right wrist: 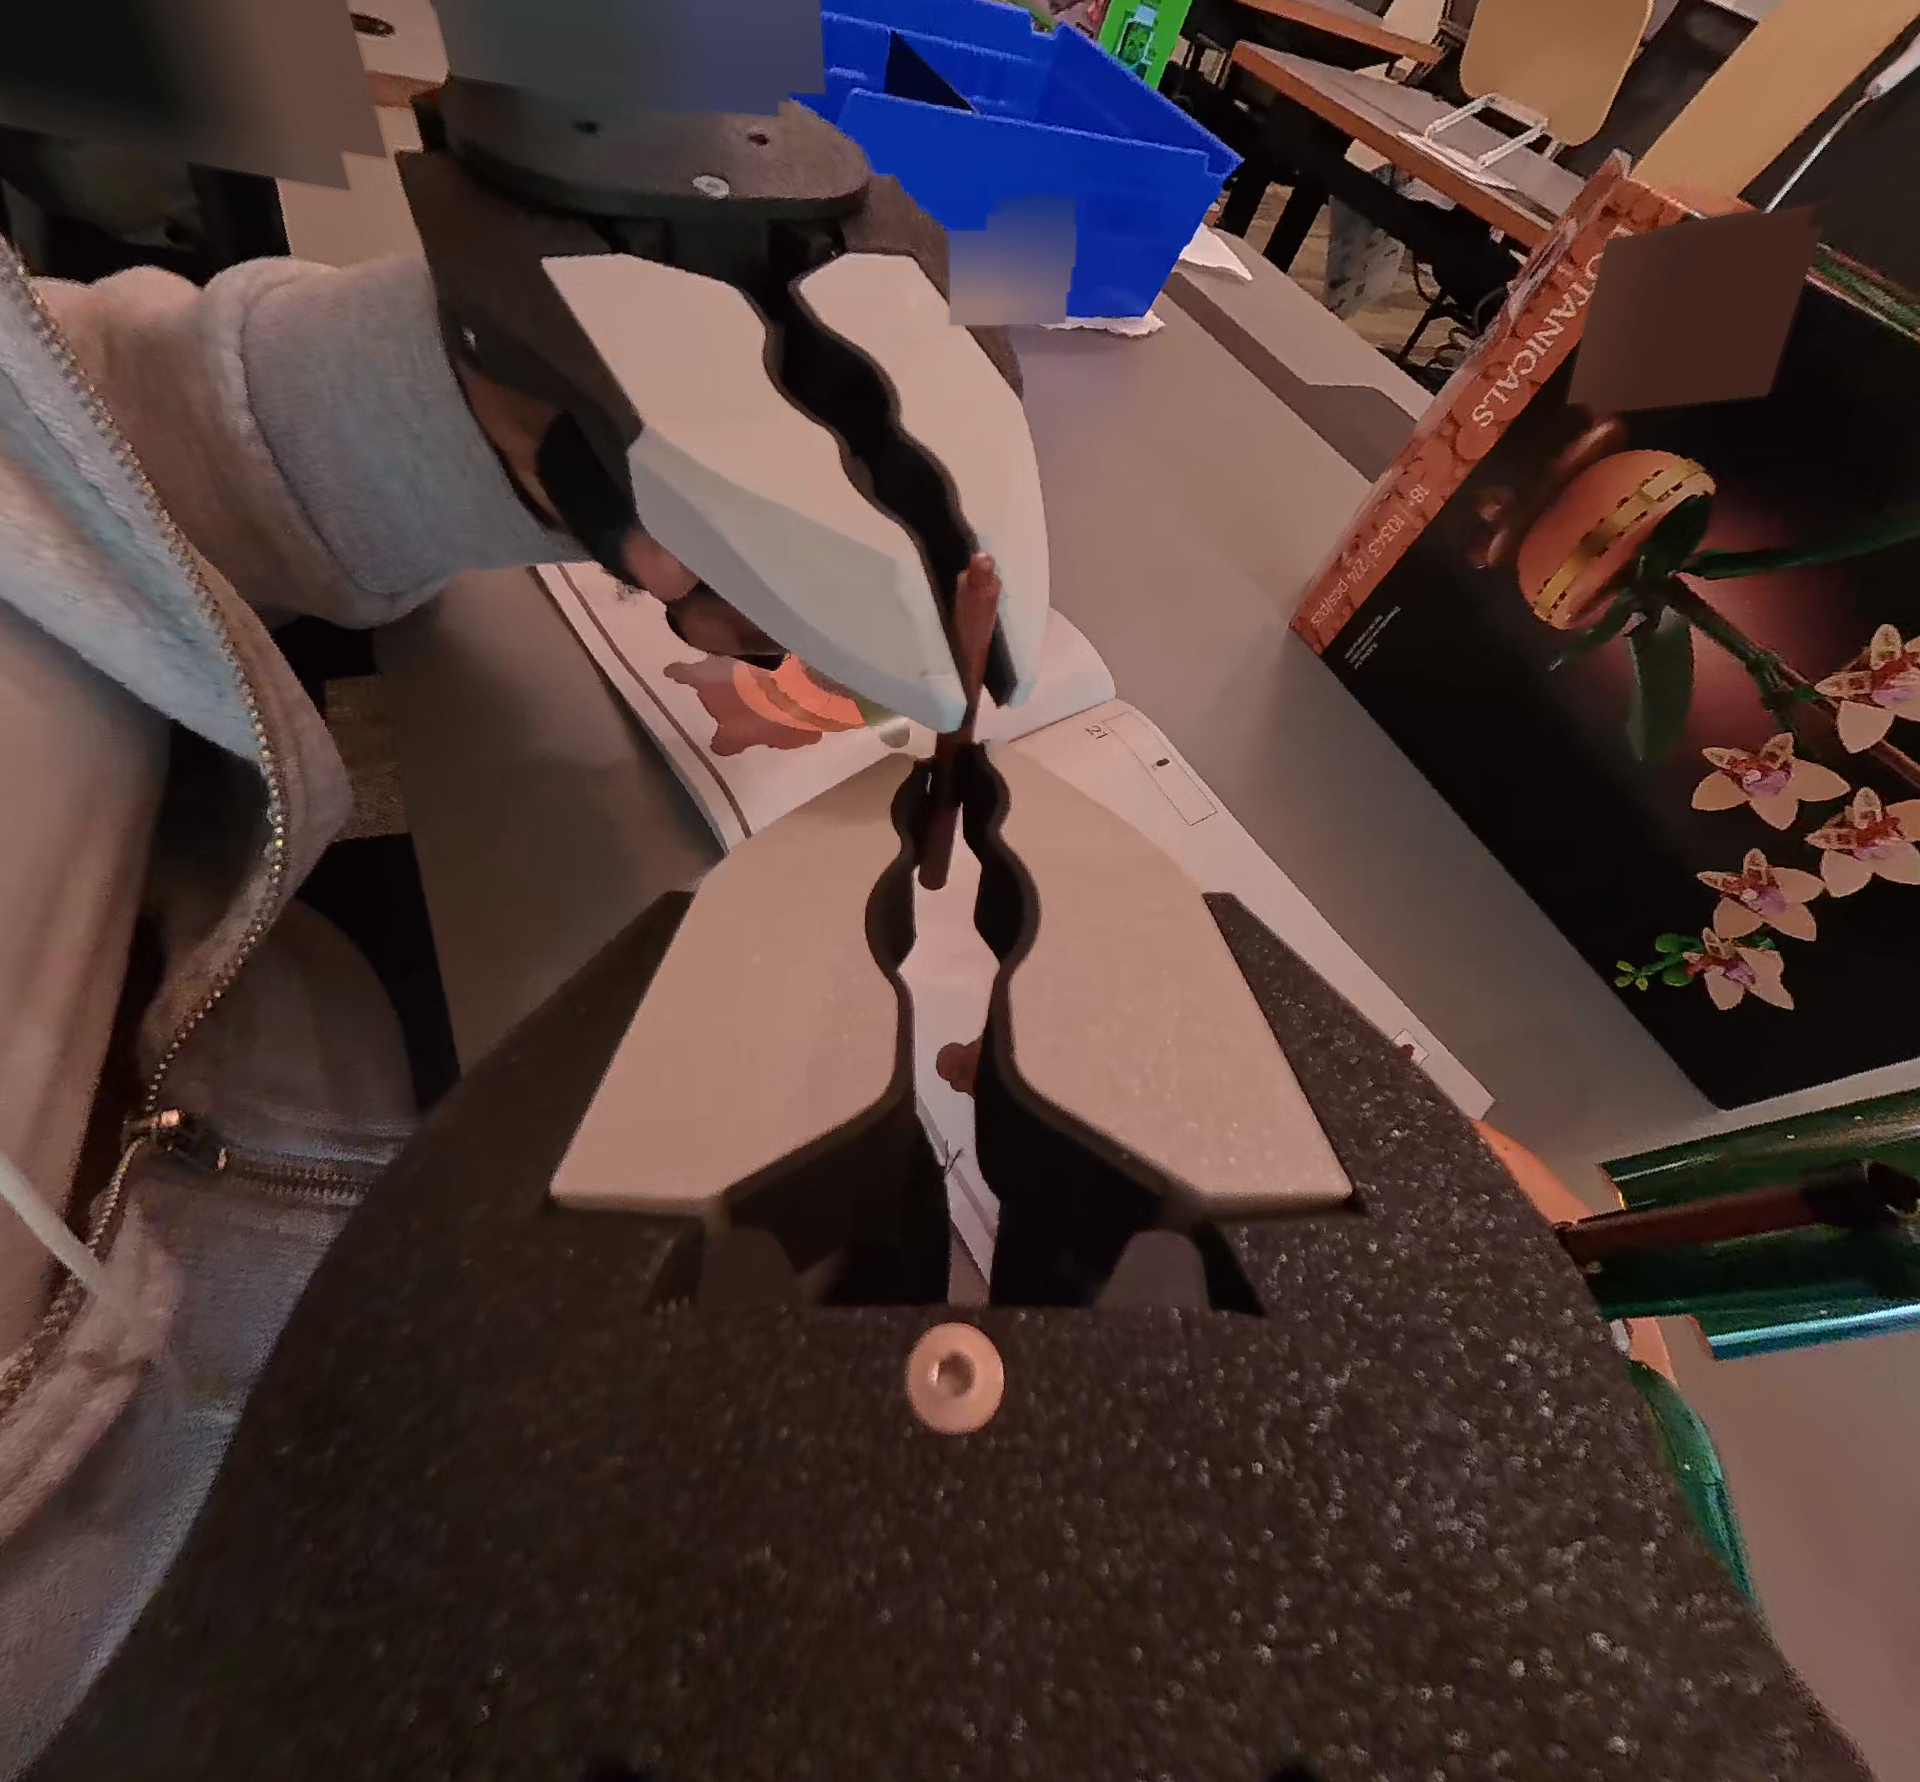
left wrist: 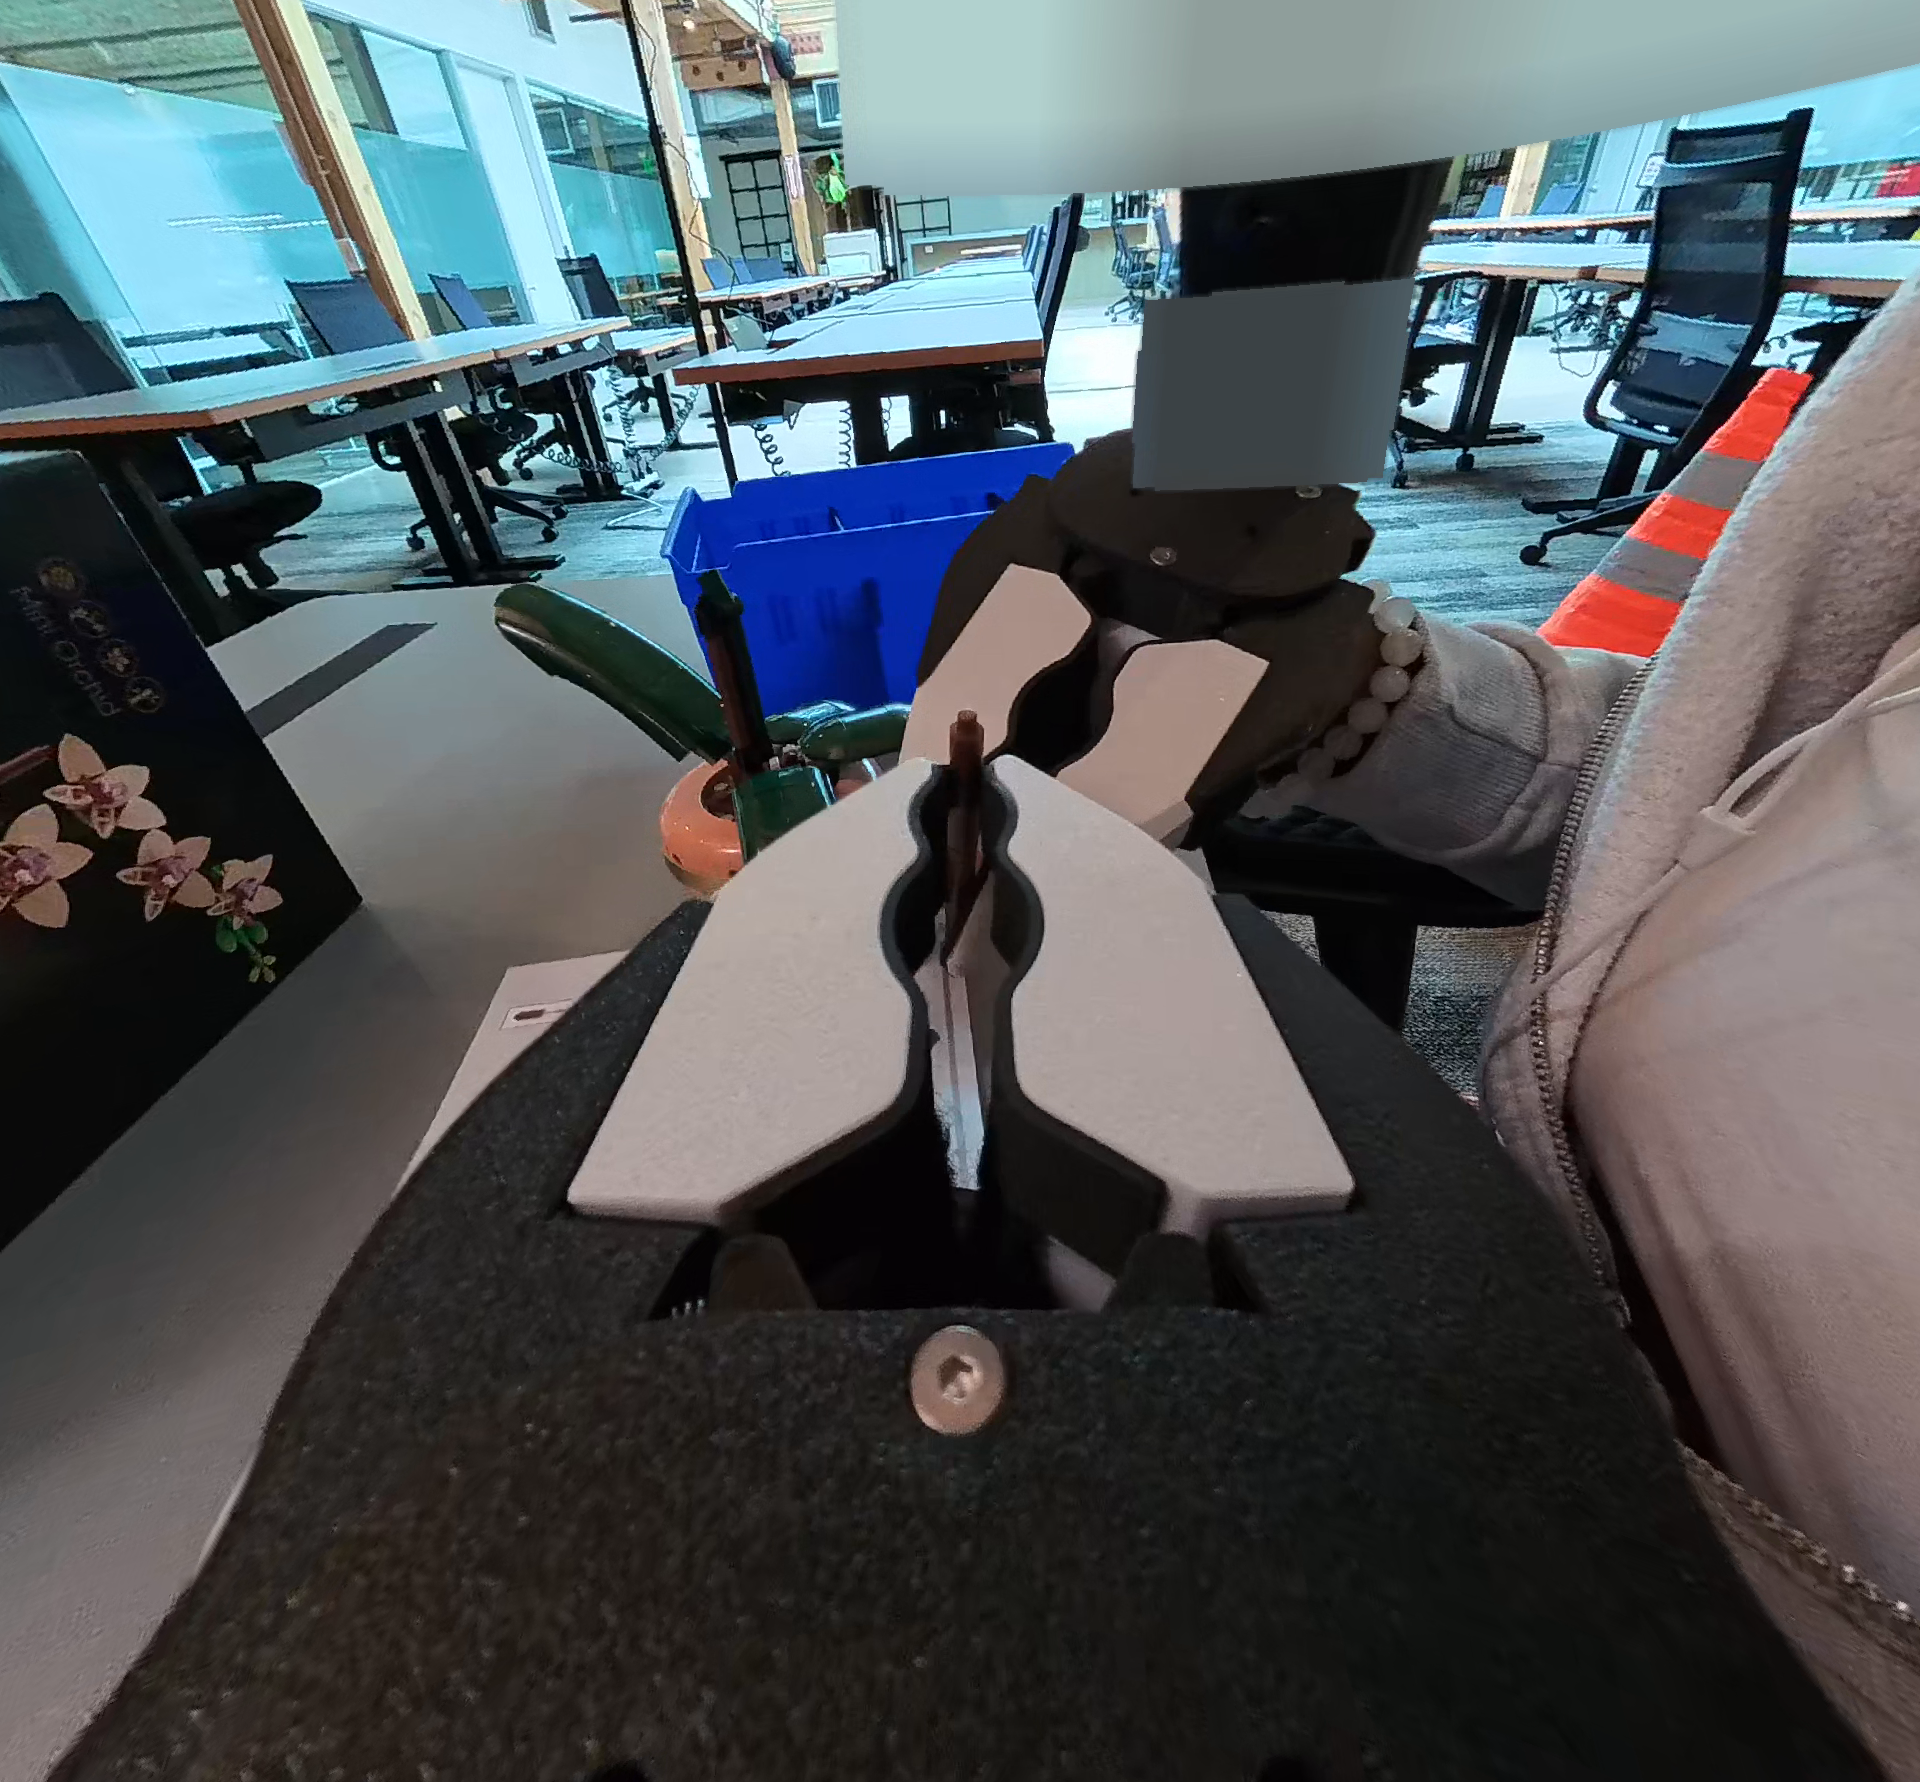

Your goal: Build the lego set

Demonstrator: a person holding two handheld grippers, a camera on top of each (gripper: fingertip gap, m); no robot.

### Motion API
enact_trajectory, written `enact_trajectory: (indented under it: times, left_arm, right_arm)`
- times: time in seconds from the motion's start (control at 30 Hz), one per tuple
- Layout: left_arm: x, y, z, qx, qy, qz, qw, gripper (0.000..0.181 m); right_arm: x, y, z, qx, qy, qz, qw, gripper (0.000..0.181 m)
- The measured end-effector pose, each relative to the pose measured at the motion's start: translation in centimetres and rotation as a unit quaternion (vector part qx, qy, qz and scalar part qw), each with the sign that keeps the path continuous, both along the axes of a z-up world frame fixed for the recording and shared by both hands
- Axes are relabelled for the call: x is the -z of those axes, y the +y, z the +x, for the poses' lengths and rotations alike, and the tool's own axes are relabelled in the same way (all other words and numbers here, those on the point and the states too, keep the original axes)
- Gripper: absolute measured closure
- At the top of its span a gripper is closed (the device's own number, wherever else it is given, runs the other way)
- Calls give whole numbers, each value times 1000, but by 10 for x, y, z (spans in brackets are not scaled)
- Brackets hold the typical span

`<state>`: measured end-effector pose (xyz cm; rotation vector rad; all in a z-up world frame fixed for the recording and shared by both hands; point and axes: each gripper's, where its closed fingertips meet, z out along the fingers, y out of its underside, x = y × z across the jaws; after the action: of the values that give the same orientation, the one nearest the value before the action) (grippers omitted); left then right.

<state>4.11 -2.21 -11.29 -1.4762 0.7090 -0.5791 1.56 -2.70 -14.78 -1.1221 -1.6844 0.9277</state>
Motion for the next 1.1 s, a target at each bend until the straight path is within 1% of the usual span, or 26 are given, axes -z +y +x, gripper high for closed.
enact_trajectory:
  times: [0.07, 0.17, 0.27, 0.3, 0.37, 0.4, 0.47, 0.57, 0.63, 0.73, 0.87, 0.97, 1.03, 1.1]
  left_arm:
    - [2, -1, 2, 8, 5, -2, 1000, 177]
    - [2, -4, 5, 13, 15, 0, 1000, 177]
    - [0, -3, 6, 5, 16, 7, 1000, 176]
    - [-2, -3, 4, 0, 13, 10, 1000, 173]
    - [-9, -1, -2, -17, 0, 20, 1000, 159]
    - [-13, 0, -7, -27, -9, 23, 999, 155]
    - [-17, 2, -16, -44, -23, 24, 998, 154]
    - [-17, 9, -27, -71, -22, 23, 997, 154]
    - [-20, 18, -28, -81, -19, 21, 996, 153]
    - [-19, 38, -16, -57, 0, -6, 998, 154]
    - [-16, 78, 1, -16, 32, -38, 999, 158]
    - [-6, 109, 10, 1, 57, -55, 997, 162]
    - [2, 122, 14, 7, 82, -57, 995, 163]
    - [5, 129, 18, 14, 86, -53, 995, 164]
  right_arm:
    - [2, -3, 0, -7, -4, 20, 1000, 169]
    - [2, 0, 0, 7, -8, 50, 999, 176]
    - [-1, 1, 1, 1, 7, 8, 1000, 176]
    - [-3, 3, 3, 1, 13, -6, 1000, 176]
    - [-11, 12, 8, 9, 34, -30, 999, 176]
    - [-19, 19, 12, 18, 55, -48, 997, 176]
    - [-44, 38, 26, 33, 119, -99, 987, 176]
    - [-83, 82, 54, 70, 218, -161, 960, 176]
    - [-95, 105, 65, 73, 243, -182, 950, 176]
    - [-92, 123, 59, 60, 220, -188, 955, 177]
    - [-81, 129, 44, 25, 195, -232, 953, 176]
    - [-70, 134, 38, 24, 166, -236, 957, 177]
    - [-65, 136, 36, 27, 146, -231, 962, 177]
    - [-63, 137, 35, 23, 126, -230, 965, 177]
